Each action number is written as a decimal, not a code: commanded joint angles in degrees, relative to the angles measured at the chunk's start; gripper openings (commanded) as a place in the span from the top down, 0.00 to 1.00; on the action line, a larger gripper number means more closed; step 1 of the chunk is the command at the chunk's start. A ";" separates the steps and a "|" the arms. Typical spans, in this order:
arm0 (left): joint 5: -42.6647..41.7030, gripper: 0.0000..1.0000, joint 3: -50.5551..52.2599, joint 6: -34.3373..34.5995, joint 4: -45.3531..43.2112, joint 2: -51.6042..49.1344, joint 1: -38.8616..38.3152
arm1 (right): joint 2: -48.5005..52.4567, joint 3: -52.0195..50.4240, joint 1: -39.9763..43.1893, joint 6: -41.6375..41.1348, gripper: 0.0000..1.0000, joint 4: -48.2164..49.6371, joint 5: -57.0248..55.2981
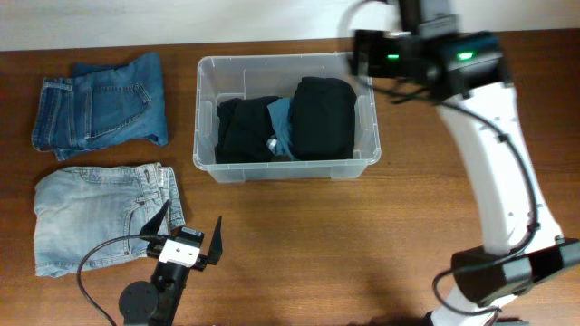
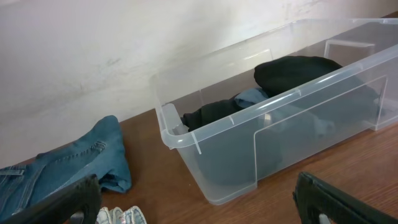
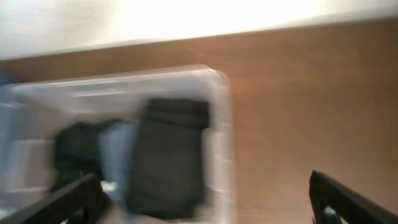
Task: Pack container
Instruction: 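Open the right gripper and raise it out to the right, then reach the left gripper toward the light-blue jeans on the left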
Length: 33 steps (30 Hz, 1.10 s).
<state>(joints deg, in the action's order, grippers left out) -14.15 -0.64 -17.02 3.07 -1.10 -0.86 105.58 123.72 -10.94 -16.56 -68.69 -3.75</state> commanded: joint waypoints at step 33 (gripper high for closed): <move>2.75 0.01 0.11 -0.68 -0.66 0.33 0.31 | 9.18 -1.03 33.51 -4.11 0.01 -13.62 1.99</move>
<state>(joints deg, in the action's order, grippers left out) -13.91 -0.64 -17.02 3.07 -1.13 -0.86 114.45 123.20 22.63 -20.58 -82.30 -2.07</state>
